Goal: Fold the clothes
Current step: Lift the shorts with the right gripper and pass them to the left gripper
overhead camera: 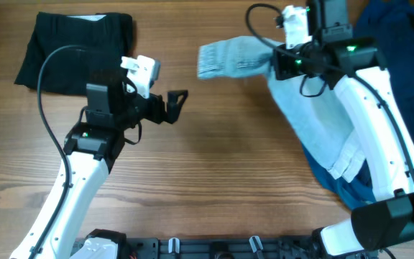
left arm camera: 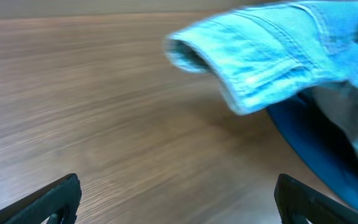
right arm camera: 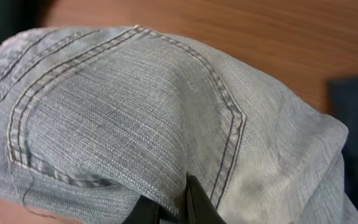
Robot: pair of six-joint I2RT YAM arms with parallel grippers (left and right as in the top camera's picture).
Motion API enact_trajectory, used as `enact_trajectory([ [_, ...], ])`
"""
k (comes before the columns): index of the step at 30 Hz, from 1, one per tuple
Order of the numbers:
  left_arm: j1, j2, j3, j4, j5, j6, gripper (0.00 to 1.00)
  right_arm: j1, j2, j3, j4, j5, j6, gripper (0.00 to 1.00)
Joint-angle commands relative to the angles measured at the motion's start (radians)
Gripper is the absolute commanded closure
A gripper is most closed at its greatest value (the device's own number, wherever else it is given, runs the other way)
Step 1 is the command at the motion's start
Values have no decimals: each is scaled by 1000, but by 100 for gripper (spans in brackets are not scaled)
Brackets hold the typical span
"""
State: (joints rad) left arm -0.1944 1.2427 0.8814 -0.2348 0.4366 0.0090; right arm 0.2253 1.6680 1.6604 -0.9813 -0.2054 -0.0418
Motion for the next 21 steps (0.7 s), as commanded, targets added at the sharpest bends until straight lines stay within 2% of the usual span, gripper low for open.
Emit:
enact_trajectory([
  [1,-95,-10,15,-66,43,195,0,40,-16,32,11,-113,26,96],
  [5,-177,-10,15,-126,-98,238,0,40,6,32,8,-166,21,96],
  [8,-180,-10,15,-131,-97,238,0,42,19,32,2,-177,17,96],
  [14,-179,-34,17,-33,-107,200,0,45,49,22,-8,-185,14,96],
  [16,-179,-34,17,9,-175,193,8,45,50,21,-8,-222,-2,96],
  [21,-179,-18,17,105,-307,193,10,46,51,21,-12,-314,-17,95],
])
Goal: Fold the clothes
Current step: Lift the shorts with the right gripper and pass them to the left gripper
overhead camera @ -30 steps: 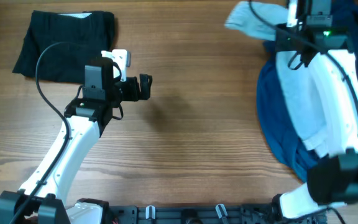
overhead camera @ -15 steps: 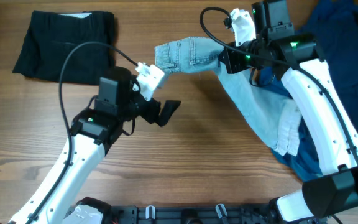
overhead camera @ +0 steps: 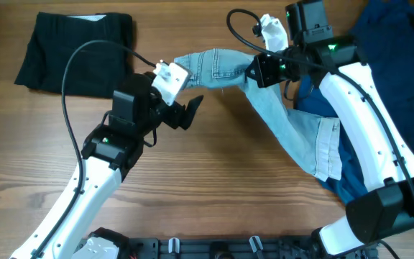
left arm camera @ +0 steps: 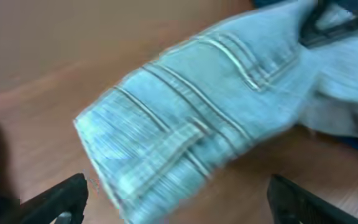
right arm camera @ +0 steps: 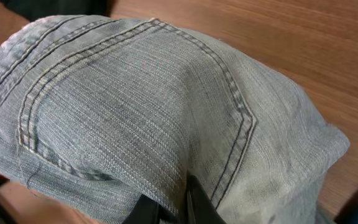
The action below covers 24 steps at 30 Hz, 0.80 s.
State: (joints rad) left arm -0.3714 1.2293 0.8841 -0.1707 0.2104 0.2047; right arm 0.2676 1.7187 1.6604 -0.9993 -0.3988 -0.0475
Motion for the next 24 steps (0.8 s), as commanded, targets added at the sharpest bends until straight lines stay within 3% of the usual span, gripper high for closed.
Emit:
enact_trajectory([
  [1,-2,6,14,50,-82,-2,11,3,0,21,3,-137,-21,96],
  [4,-2,35,14,76,-93,1,15,4,0,21,-15,-160,-32,96],
  [5,-3,46,14,94,-98,2,23,4,0,21,-19,-161,-33,95],
  [7,-5,58,14,122,-100,1,64,4,0,21,-27,-179,-51,96],
  [8,-7,62,14,131,-100,1,79,4,0,21,-34,-186,-55,96],
  [10,-6,62,14,144,-100,1,96,4,0,21,-39,-186,-58,96],
  [20,-23,43,14,254,-126,-40,96,3,0,21,-64,-180,-96,94],
  [21,-26,42,14,256,-127,-40,96,3,0,21,-66,-168,-95,74],
  [22,-26,37,15,264,-132,-41,96,3,0,21,-73,-118,-94,28],
  [23,-26,29,15,274,-157,-54,96,3,0,21,-77,-67,-81,15],
  [24,-26,17,15,282,-183,-60,96,3,0,21,-80,-1,-80,8],
])
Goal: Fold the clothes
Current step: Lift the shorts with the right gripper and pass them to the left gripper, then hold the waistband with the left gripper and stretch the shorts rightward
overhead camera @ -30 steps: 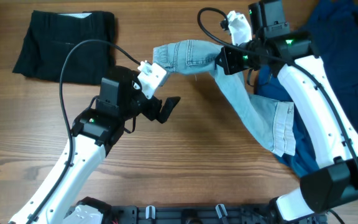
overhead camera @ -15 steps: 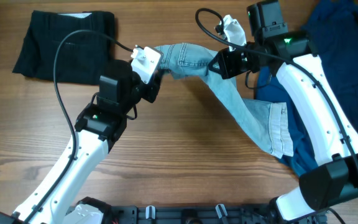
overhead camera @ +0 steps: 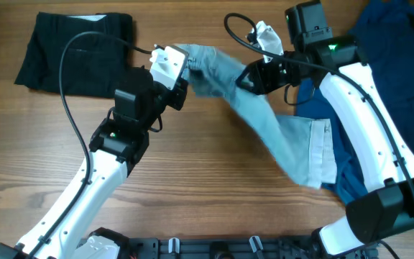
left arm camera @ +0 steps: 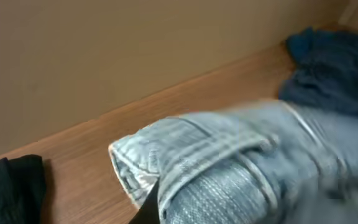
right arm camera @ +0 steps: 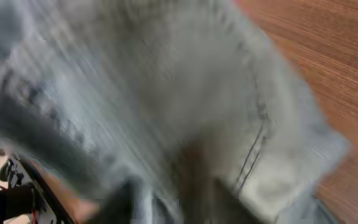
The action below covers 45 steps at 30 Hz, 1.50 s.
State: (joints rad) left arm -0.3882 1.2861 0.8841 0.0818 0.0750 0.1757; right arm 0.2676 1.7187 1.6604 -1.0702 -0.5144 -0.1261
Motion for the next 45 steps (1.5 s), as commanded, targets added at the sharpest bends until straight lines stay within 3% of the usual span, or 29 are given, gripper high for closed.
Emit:
enact_trajectory([
  [1,-9,-54,15,35,-61,-32,96,3,0,21,-13,163,1,5],
  [3,-9,-84,15,35,-70,-35,96,3,0,21,-24,254,32,2],
  [10,-8,-105,15,31,-143,-53,96,26,-2,21,-120,254,51,4],
  [17,41,2,15,59,-224,-94,96,246,-38,-24,-187,478,214,13],
  [21,131,16,15,67,-229,-190,96,411,-38,-196,-119,665,421,16],
  [26,162,16,15,77,-230,-192,96,483,-38,-423,95,682,550,19],
  [31,162,16,15,77,-230,-192,96,532,-53,-444,142,672,539,20],
  [36,162,16,15,80,-251,-192,96,614,-124,-446,167,637,412,23],
  [45,162,16,15,95,-253,-192,96,642,-93,-658,465,679,354,27],
])
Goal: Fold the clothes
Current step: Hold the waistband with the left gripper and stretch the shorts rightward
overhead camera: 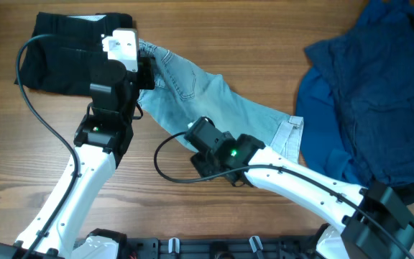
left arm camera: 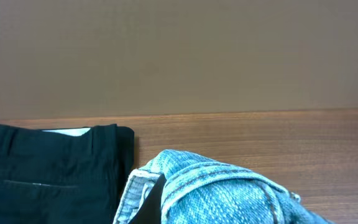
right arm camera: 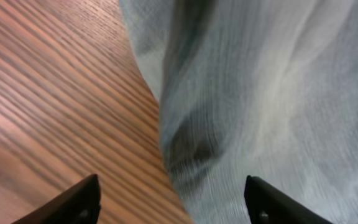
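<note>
Light blue jeans [overhead camera: 214, 97] lie stretched across the table from upper left to middle right. My left gripper [overhead camera: 147, 72] is shut on their waistband [left arm camera: 229, 193] next to the folded black garment [overhead camera: 63, 47]; one dark finger [left arm camera: 151, 202] shows under the denim. My right gripper [overhead camera: 198, 133] stands open low at the jeans' near edge, with denim [right arm camera: 260, 93] and bare wood between its widely spread fingertips [right arm camera: 76, 202].
A heap of dark blue clothes [overhead camera: 372, 93] fills the right side of the table, touching the jeans' leg end. The black garment [left arm camera: 42, 168] lies flat at the far left. Bare wooden table [overhead camera: 157, 208] runs along the front.
My right gripper has let go of the jeans and now stands open at their near edge, mid-table. My left gripper has moved left with the waistband, up against the black garment.
First my right gripper held the jeans raised at the far right while the left stood open mid-table. Then the jeans were further left, with the open left gripper close by. Then the left was shut on the waistband. Now the jeans lie stretched out and only the left holds them.
</note>
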Robot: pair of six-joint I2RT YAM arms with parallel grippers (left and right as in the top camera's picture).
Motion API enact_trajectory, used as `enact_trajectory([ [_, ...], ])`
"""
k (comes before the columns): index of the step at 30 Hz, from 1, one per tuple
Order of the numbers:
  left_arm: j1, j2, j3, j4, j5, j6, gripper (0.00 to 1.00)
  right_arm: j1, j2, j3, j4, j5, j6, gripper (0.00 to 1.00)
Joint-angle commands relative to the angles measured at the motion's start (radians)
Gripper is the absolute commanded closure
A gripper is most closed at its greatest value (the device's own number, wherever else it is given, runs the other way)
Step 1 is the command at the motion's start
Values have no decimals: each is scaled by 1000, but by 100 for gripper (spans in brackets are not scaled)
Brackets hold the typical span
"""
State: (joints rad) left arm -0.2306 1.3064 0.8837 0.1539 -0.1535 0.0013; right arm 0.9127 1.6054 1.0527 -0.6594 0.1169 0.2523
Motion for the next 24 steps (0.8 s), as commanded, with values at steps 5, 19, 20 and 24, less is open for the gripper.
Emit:
enact_trajectory([
  [5,5,-5,15,24,-24,-18,96,-45,51,-143,210,144,-13,31],
  [19,-11,-133,15,-18,-24,-18,96,-312,-114,25,-10,204,100,96],
  [20,-19,-168,15,-39,-24,-18,96,-319,-156,51,-49,204,87,96],
  [24,-76,-357,15,-187,-24,-18,96,-333,-362,204,-280,200,61,96],
])
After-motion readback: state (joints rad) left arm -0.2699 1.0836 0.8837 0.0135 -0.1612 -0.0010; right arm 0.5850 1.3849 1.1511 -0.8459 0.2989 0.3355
